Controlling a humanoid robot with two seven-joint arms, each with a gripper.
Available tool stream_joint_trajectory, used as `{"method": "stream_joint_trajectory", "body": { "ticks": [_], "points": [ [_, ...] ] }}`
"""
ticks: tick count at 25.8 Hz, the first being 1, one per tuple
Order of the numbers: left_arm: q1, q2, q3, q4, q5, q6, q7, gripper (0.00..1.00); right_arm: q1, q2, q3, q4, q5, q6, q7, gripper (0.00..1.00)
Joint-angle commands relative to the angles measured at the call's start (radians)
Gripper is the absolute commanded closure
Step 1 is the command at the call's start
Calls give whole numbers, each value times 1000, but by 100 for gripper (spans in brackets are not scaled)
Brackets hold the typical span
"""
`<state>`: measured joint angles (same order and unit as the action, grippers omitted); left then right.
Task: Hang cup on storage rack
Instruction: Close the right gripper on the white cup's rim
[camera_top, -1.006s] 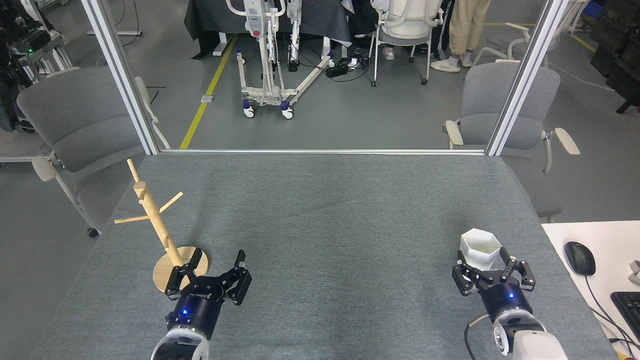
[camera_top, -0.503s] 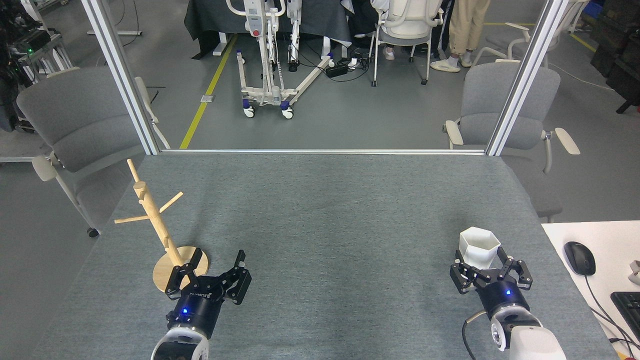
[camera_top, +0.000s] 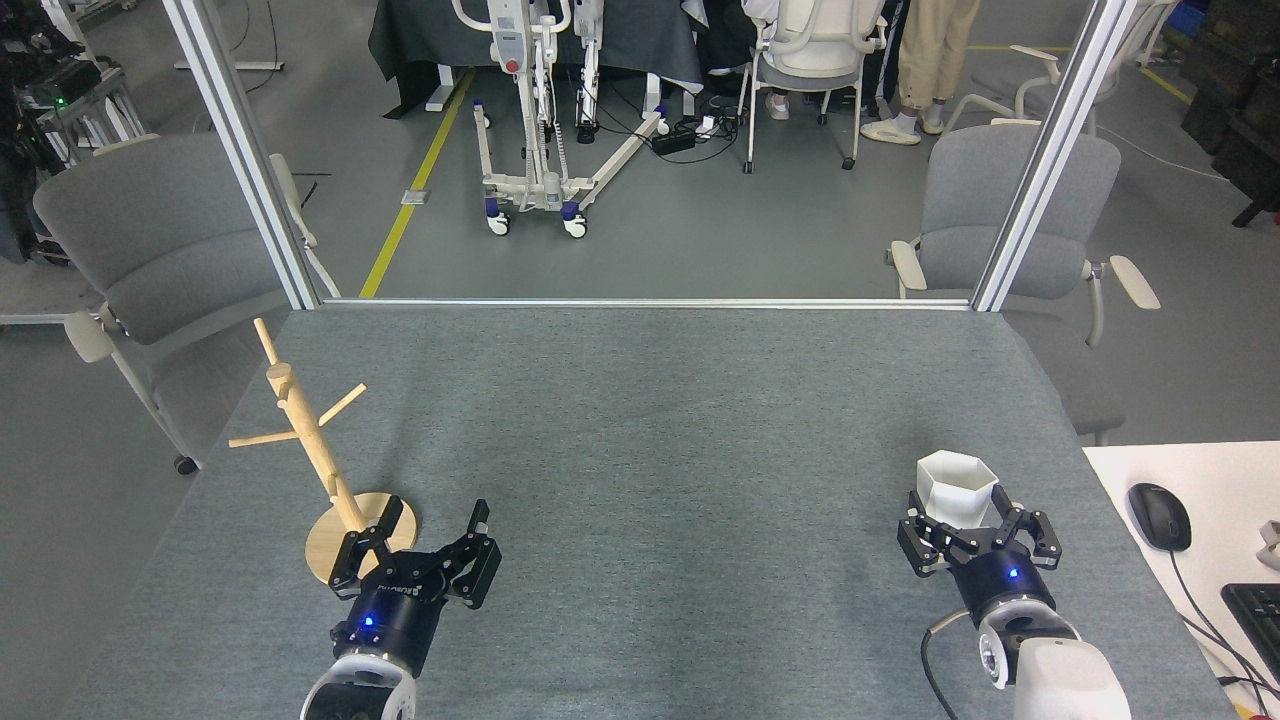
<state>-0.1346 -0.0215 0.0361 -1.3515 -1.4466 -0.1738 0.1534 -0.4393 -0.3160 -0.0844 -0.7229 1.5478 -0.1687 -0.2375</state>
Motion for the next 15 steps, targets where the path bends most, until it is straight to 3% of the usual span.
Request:
{"method": "stream_joint_trajectory", "body": {
  "ticks": [1, 15],
  "points": [
    [-10, 3, -1, 14, 0, -1, 0, 0, -1, 0, 0, 0, 0, 0, 0, 0],
    [-20, 5, 1, 32, 0, -4, 0, 0, 11, 0, -8, -18, -9, 1, 0, 0]
  ]
}}
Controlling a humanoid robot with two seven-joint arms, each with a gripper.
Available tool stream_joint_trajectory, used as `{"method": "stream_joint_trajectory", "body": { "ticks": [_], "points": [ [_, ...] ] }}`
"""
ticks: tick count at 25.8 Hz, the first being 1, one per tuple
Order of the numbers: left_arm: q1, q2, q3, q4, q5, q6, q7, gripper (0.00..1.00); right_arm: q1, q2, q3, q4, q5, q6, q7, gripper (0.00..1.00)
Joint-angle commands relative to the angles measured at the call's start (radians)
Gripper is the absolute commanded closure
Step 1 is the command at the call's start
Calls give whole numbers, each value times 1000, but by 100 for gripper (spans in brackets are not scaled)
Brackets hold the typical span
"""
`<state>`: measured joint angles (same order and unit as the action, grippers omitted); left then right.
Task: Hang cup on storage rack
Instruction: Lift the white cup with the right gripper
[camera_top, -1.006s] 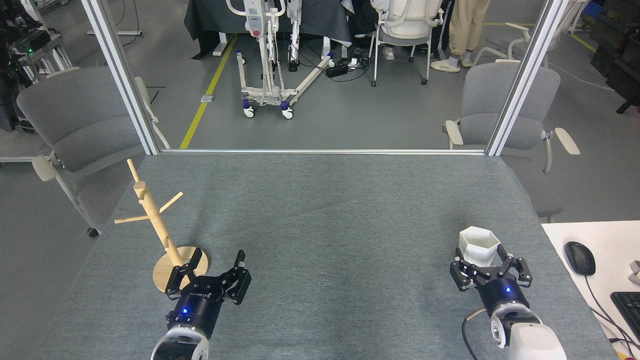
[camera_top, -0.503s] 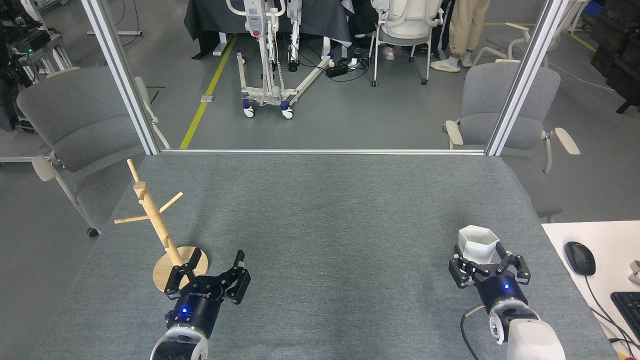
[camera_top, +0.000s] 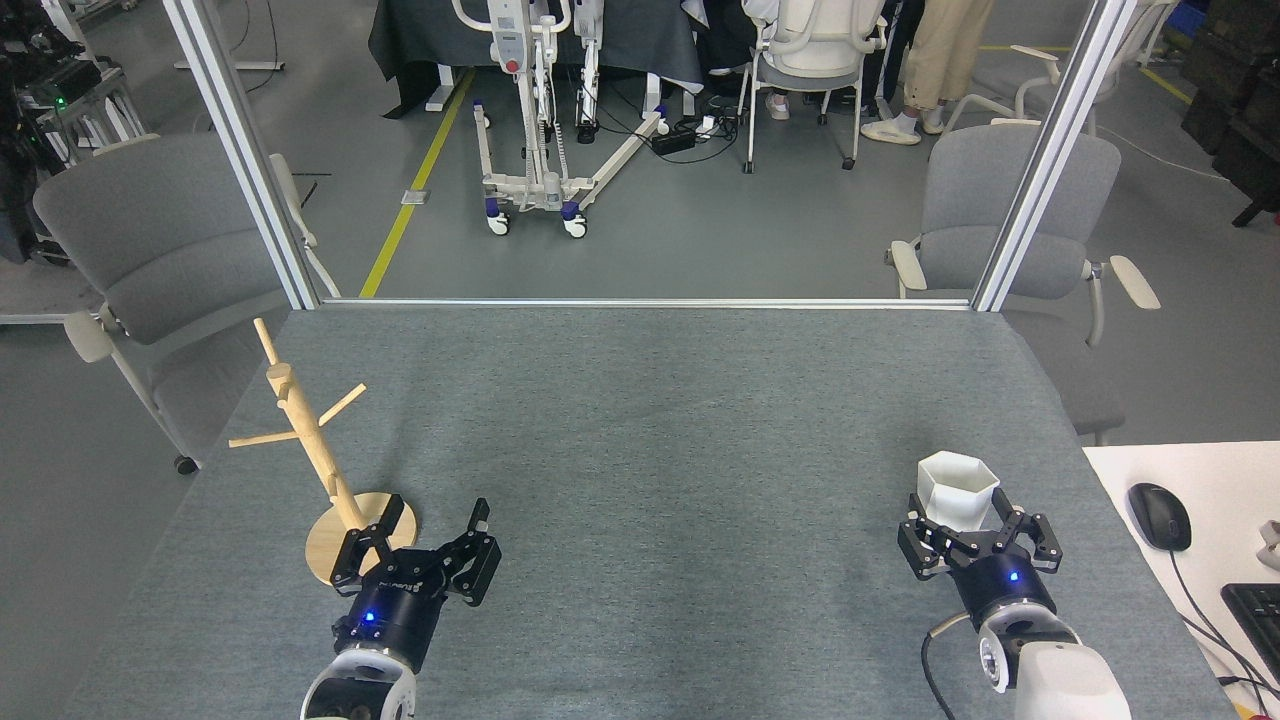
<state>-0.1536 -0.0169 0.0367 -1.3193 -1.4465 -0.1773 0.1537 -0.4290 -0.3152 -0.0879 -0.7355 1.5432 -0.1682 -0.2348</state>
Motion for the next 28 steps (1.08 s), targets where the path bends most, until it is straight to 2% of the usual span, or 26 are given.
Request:
{"method": "stream_joint_trajectory", "body": {
  "ticks": [1, 28],
  "points": [
    [-1, 0, 0, 0, 0, -2, 0, 1, 3, -1, -4, -10, -6, 3, -3, 0],
    [-10, -5, 0, 25, 0, 2, 0, 1, -7, -1, -9, 19, -9, 61, 0, 0]
  ]
}}
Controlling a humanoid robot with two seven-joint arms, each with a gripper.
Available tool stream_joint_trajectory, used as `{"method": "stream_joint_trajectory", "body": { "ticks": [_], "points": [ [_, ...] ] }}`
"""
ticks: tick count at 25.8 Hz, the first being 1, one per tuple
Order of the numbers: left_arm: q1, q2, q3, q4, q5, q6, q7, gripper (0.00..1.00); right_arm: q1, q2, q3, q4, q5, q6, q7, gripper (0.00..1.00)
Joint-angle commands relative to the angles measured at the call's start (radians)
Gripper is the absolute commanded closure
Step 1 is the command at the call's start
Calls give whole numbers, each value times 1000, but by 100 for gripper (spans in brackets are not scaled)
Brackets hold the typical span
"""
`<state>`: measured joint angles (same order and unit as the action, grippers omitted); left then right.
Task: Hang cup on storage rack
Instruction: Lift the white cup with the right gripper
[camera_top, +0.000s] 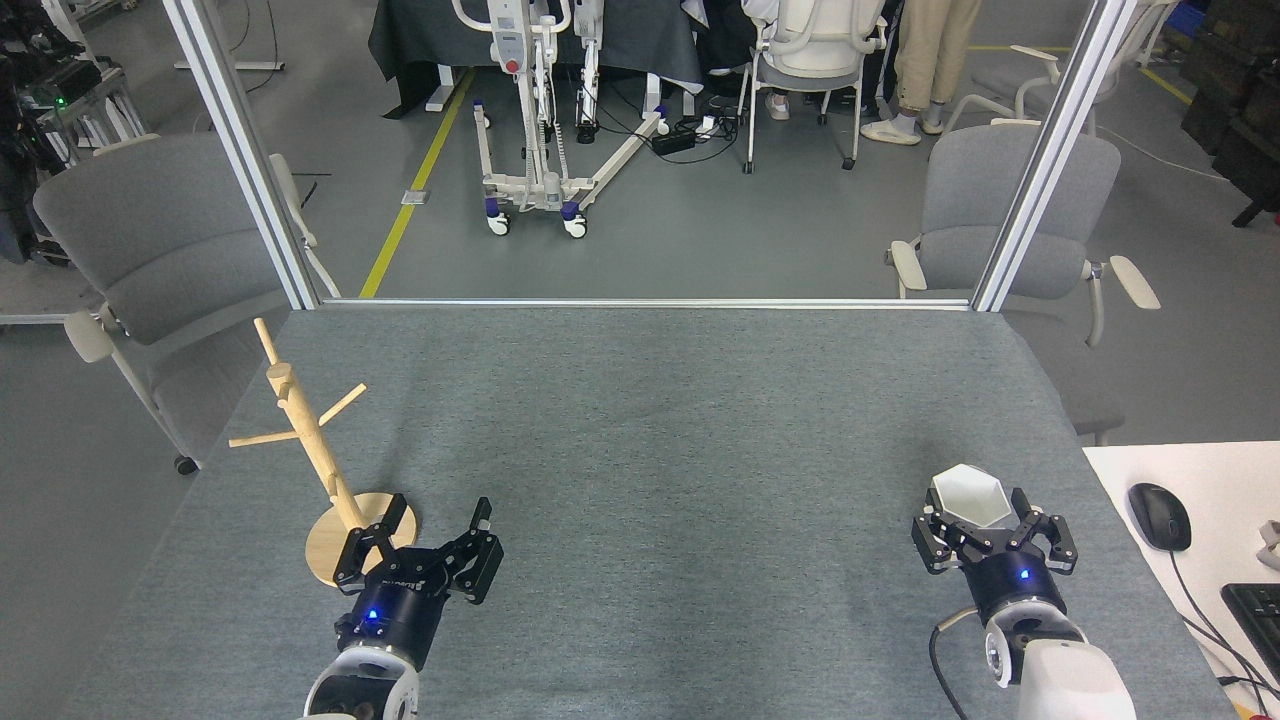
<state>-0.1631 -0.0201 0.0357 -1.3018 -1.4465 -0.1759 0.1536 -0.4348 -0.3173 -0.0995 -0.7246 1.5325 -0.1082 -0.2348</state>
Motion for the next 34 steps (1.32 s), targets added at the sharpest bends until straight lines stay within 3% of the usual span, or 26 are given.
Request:
{"method": "stream_joint_trajectory", "body": {
  "ticks": [1, 18, 19, 20, 21, 22, 26, 31, 34],
  "points": [
    [-1, -1, 0, 9, 0, 1, 0, 1, -1, 1, 3, 8, 3, 1, 0, 0],
    [-12, -3, 0, 16, 0, 3, -2, 1, -108, 30, 15, 154, 3, 9, -1, 1],
    [-13, -3, 0, 16, 0, 3, -2, 1, -108, 30, 15, 154, 5, 7, -1, 7],
    [-13, -4, 0, 18, 0, 3, -2, 1, -108, 30, 15, 154, 5, 7, -3, 20],
    [-13, -4, 0, 18, 0, 3, -2, 1, -108, 30, 15, 154, 6, 4, -3, 44],
    [-13, -4, 0, 18, 0, 3, -2, 1, -108, 29, 15, 154, 9, -1, -3, 60],
    [-13, -4, 1, 19, 0, 3, -3, 1, -107, 27, 17, 152, 15, -7, -6, 73],
    [-15, -6, 0, 27, 0, 3, -2, 1, -108, 17, 14, 143, 12, -70, -8, 100],
    [-15, -1, 0, 24, 0, -7, -2, 1, -120, 9, 0, 110, 6, -168, -1, 100]
  ]
}}
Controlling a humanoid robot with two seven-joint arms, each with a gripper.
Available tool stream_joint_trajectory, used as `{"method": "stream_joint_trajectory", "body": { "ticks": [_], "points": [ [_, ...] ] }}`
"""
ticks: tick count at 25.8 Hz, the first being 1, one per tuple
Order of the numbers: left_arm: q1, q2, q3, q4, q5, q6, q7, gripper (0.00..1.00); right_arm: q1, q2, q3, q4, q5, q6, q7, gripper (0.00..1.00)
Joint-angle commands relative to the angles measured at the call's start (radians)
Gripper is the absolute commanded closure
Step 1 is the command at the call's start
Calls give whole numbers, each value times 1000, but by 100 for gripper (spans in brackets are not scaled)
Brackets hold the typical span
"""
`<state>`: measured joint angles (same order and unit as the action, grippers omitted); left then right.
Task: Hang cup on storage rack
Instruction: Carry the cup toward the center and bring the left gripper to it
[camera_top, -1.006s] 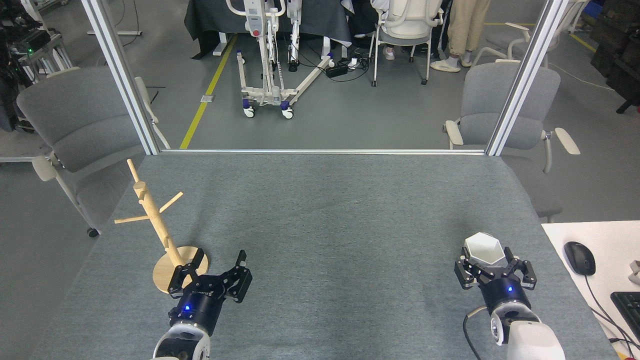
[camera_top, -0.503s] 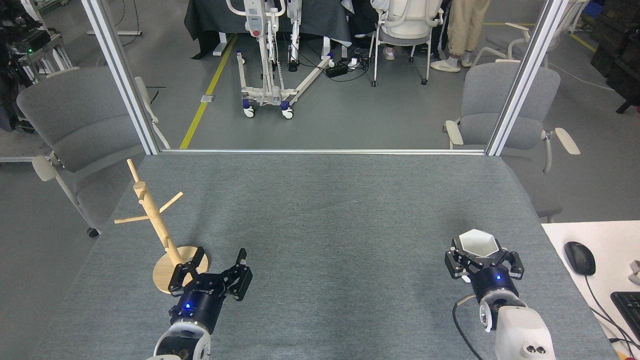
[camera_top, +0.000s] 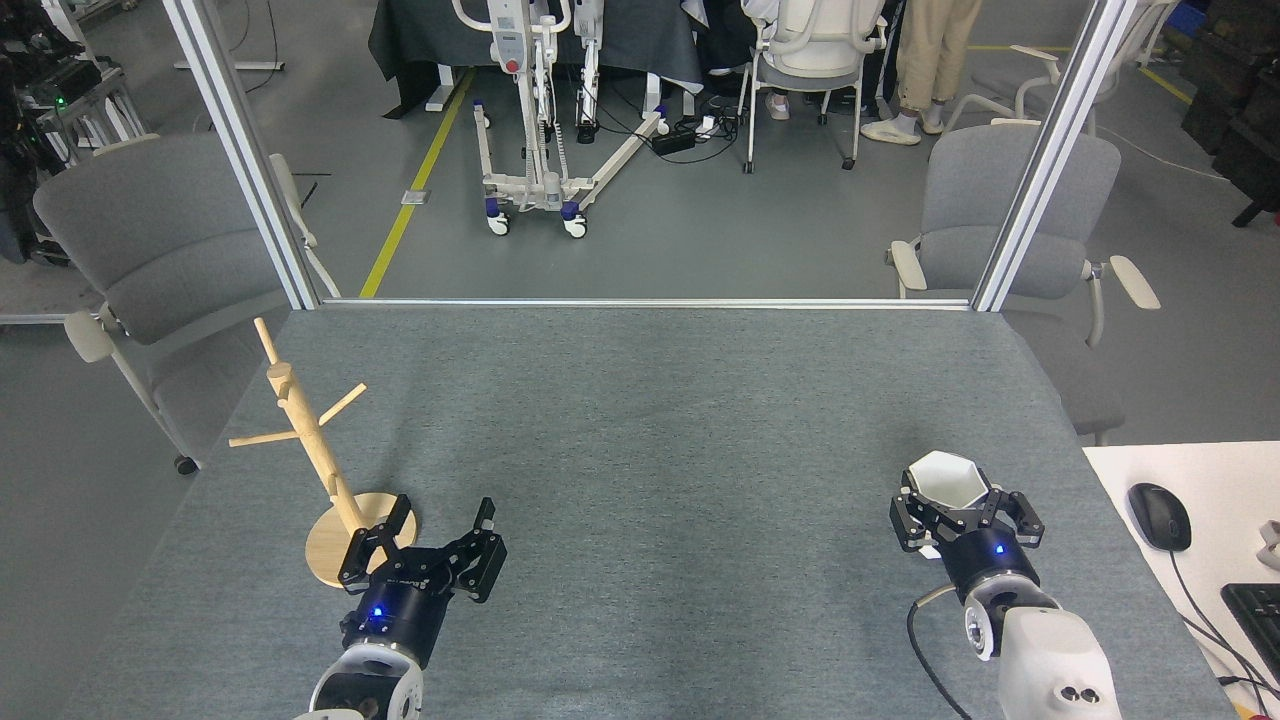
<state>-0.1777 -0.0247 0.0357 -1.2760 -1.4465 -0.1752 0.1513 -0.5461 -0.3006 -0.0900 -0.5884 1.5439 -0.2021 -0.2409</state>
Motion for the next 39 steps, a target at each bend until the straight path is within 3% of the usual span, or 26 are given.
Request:
{"method": "stream_joint_trajectory", "body": {
  "ticks": [1, 5, 10, 12, 14, 20, 25, 28, 32, 36, 39],
  "points": [
    [1, 6, -2, -8, 0, -10, 1, 1, -14, -12, -17, -45, -5, -88, 8, 100],
    [3, 8, -7, -33, -2, -21, 2, 1, -11, -22, -39, -182, -4, -92, 66, 100],
    [23, 3, -30, -68, -8, -92, 2, 1, 86, -8, -134, -528, -8, -99, 549, 100],
    [35, 6, -79, -88, -9, -92, 2, 1, 103, 11, -139, -636, -10, -89, 640, 100],
    [38, 5, -129, -103, -11, -86, 2, 1, 127, 44, -134, -694, -10, -71, 640, 100],
    [35, 8, -283, -143, -83, -87, 2, 1, 152, 90, -36, -843, -10, 154, 637, 100],
    [1, 5, -430, -184, -198, -95, -13, 1, 135, 106, 85, -903, -5, 371, 649, 100],
    [-46, -31, -502, -171, -253, -89, -36, 1, 109, 107, 145, -965, -2, 487, 660, 100],
    [-95, -113, -560, -131, -259, -82, -56, 1, 94, 109, 171, -1051, 16, 512, 792, 100],
    [-164, -116, -612, -85, -256, -55, -47, 1, 84, 109, 214, -1131, 19, 520, 948, 100],
    [-213, -118, -628, -77, -255, -49, -47, 1, 83, 104, 219, -1145, 19, 517, 983, 100]
  ]
}}
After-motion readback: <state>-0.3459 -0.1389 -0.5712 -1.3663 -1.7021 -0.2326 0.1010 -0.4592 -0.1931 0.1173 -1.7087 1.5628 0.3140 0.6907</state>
